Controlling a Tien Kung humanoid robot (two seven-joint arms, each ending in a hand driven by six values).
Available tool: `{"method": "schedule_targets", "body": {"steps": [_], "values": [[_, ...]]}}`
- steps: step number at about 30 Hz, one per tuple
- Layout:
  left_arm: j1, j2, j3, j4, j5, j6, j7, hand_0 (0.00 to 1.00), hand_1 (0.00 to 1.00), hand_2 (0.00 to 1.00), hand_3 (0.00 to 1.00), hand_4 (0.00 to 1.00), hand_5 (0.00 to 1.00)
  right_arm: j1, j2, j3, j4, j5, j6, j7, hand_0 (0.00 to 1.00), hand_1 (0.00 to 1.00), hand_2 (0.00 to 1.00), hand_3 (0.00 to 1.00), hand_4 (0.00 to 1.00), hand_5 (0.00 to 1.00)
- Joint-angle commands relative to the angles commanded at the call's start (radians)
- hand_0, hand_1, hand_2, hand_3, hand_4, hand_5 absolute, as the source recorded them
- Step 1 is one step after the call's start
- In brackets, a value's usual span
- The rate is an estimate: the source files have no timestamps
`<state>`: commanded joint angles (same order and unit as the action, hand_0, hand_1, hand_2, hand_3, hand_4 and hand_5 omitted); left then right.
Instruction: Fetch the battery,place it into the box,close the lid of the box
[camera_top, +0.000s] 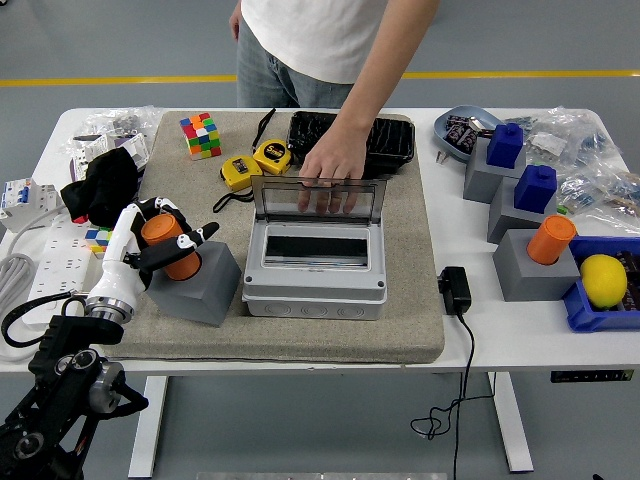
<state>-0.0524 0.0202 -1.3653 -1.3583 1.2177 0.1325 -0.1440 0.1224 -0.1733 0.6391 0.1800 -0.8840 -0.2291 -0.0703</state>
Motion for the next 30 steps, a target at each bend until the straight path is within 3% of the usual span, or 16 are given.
{"method": "schedule_targets", "body": {"steps": [8,15,20,21,24,30], "values": [[-0.011,0.005,0.006,-0.031,-0.019,0.026,-0.005,0.056,0.052,0.086,0.076,0.998,0.002,0.001,0.0,0.0,0.0,0.002,0.0,0.0,0.958,0.818,0.779,0.792,0.998,0.998],[-0.037,0.023,0.026,-0.109,0.001,0.062,-0.007,0.041,0.007,0.063,0.058,0.998,0.002,0.003,0.0,-0.002,0.0,0.003,0.001,-0.001,0.958,0.818,0.779,0.792,0.998,0.998],[-0.053,0.044,0.08,-0.188,0.151,0.143,-0.01,0.041,0.007,0.063,0.058,0.998,0.002,0.004,0.0,0.004,0.0,-0.001,0.001,-0.002,0.958,0.818,0.779,0.792,0.998,0.998],[-0.055,0.046,0.09,-0.202,0.181,0.16,-0.011,0.038,0.002,0.023,0.013,0.998,0.071,0.004,0.0,0.003,0.0,-0.001,0.001,-0.002,0.958,0.818,0.779,0.792,0.998,0.998],[-0.059,0.058,0.129,-0.251,0.257,0.196,-0.013,0.038,0.002,0.023,0.013,0.998,0.071,0.005,-0.001,0.004,0.0,-0.001,0.0,-0.003,0.958,0.818,0.779,0.792,0.998,0.998],[-0.081,0.105,0.275,-0.359,0.423,0.227,0.007,0.041,0.002,0.013,0.002,0.998,0.127,0.006,-0.002,0.003,0.0,-0.003,0.0,-0.005,0.958,0.818,0.779,0.792,0.998,0.998]]}}
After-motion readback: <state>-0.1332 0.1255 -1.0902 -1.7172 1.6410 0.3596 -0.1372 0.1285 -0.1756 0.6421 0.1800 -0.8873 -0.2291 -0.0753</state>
